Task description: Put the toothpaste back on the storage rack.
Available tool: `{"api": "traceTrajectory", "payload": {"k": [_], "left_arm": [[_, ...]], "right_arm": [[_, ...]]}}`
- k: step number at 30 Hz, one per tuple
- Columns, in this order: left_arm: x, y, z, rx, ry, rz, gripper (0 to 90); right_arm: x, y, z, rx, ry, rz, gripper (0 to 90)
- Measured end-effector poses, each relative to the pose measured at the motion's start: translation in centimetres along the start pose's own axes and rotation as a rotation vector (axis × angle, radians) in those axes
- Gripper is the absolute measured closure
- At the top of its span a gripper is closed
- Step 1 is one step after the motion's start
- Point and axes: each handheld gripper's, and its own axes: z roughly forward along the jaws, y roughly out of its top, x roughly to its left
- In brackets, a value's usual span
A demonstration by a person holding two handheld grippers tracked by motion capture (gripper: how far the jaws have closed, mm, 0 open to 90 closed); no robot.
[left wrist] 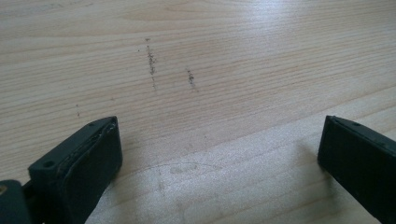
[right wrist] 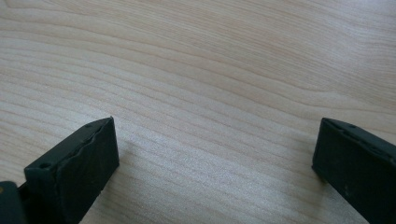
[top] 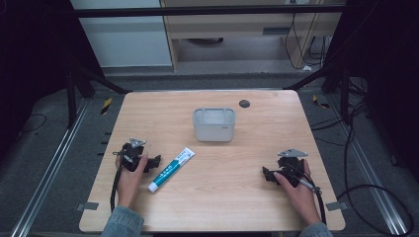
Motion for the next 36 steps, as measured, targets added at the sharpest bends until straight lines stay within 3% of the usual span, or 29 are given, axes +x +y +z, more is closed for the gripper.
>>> {"api": "traceTrajectory", "payload": {"k": [4, 7, 12, 16, 19, 26, 29, 36], "left_arm": [[0.1, -0.2, -0.2, -0.006, -0.005, 0.022, 0.0], [0.1, -0.2, -1.0, -0.024, 0.034, 0.051, 3.3], [0.4, 0.0, -3.2, -0.081, 0.033, 0.042, 3.3], [0.1, 0.0, -4.8, -0.086, 0.022, 0.050, 2.4], [-0.1, 0.3, -6.1, -0.117, -0.031, 0.036, 1.9], [-1.4, 1.5, -7.7, -0.078, -0.018, 0.139, 2.1], [-2.2, 1.8, -8.1, -0.068, 0.009, 0.176, 2.1], [-3.6, 2.5, -8.9, -0.043, -0.019, 0.214, 3.0]], "right_arm": [[0.0, 0.0, 0.0, 0.000, 0.000, 0.002, 0.6], [0.0, 0.0, 0.0, -0.001, -0.003, -0.002, 0.6], [0.0, 0.0, 0.0, 0.000, 0.000, 0.002, 0.6], [0.0, 0.0, 0.0, -0.001, -0.003, -0.002, 0.6], [0.0, 0.0, 0.0, 0.000, 0.000, 0.001, 0.6], [0.0, 0.0, 0.0, 0.000, 0.000, 0.001, 0.6], [0.0, 0.0, 0.0, -0.001, -0.003, -0.002, 0.6], [0.0, 0.0, 0.0, 0.000, 0.000, 0.001, 0.6]]}}
